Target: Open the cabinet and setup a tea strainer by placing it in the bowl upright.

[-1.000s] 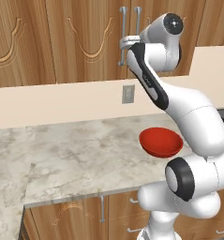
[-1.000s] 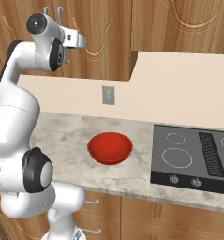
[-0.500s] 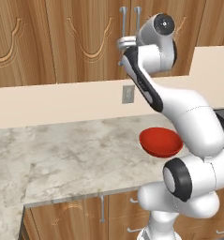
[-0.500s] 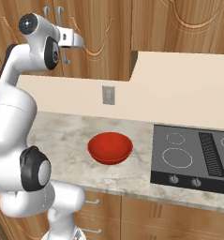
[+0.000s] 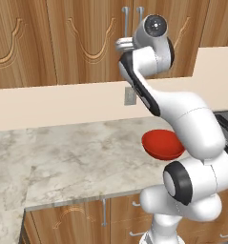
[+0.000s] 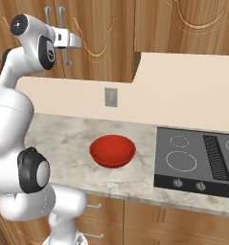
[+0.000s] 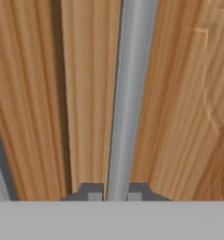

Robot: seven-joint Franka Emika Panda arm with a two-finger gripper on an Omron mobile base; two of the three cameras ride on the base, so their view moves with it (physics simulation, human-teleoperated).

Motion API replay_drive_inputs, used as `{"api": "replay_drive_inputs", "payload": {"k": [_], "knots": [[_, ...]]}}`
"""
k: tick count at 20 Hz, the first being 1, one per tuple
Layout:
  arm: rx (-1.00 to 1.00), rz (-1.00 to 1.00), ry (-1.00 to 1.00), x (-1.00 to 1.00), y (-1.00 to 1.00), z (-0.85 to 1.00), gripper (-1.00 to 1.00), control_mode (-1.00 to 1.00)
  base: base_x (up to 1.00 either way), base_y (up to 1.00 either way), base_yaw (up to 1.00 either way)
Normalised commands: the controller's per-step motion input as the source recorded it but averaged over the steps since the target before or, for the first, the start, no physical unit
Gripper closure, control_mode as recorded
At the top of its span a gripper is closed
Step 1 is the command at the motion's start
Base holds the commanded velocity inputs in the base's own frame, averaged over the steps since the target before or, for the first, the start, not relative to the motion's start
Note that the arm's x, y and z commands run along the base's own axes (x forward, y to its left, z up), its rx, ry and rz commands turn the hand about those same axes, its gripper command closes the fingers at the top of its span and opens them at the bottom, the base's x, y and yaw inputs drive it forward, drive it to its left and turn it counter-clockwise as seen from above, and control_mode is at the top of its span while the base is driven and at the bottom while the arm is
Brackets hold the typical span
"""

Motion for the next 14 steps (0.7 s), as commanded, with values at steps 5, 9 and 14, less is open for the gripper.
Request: {"api": "replay_drive_inputs", "payload": {"k": [5, 9, 14], "knots": [[0.07, 0.02, 0.0, -0.15, -0.5, -0.01, 1.0, -1.0, 0.0, 0.0, 0.0], [0.07, 0.0, 0.06, -0.53, -0.43, 0.17, 1.0, -1.0, 0.0, 0.0, 0.0], [0.03, 0.0, 0.12, -0.81, -0.46, 0.28, 1.0, -1.0, 0.0, 0.0, 0.0]]}}
